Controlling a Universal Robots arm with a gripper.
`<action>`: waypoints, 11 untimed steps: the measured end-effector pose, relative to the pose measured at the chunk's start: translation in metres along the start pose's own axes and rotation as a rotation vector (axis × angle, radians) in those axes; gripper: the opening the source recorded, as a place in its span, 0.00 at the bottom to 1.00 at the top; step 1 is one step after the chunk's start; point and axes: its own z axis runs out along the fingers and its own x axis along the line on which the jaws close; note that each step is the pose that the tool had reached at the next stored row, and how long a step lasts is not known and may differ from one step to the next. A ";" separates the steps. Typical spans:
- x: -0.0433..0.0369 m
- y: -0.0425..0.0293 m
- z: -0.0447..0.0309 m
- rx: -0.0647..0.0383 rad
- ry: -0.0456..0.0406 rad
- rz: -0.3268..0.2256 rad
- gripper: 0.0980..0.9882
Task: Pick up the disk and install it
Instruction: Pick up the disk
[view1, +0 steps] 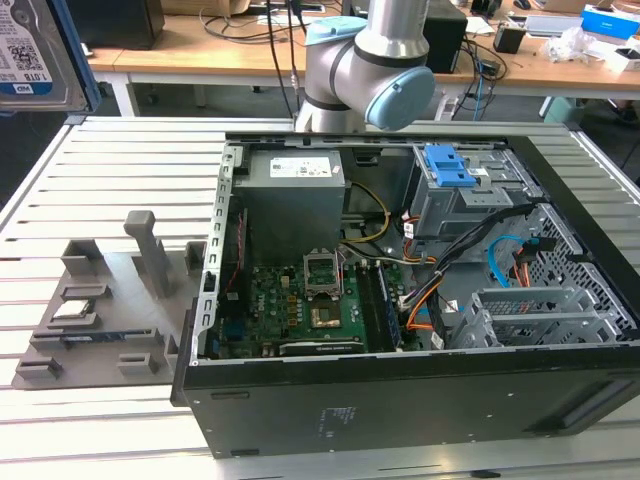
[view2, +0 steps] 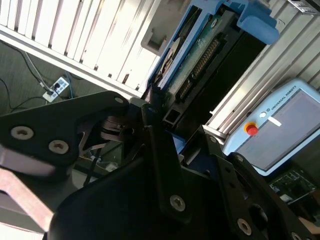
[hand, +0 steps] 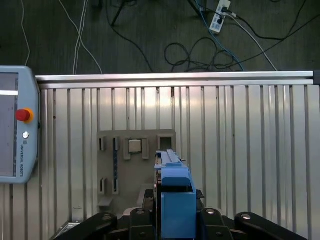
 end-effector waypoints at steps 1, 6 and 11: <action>0.0000 0.0000 -0.0015 0.000 0.0000 0.000 0.30; 0.0003 0.0002 -0.0158 0.000 0.0000 0.000 0.30; 0.0007 0.0006 -0.0348 0.000 0.0000 0.000 0.30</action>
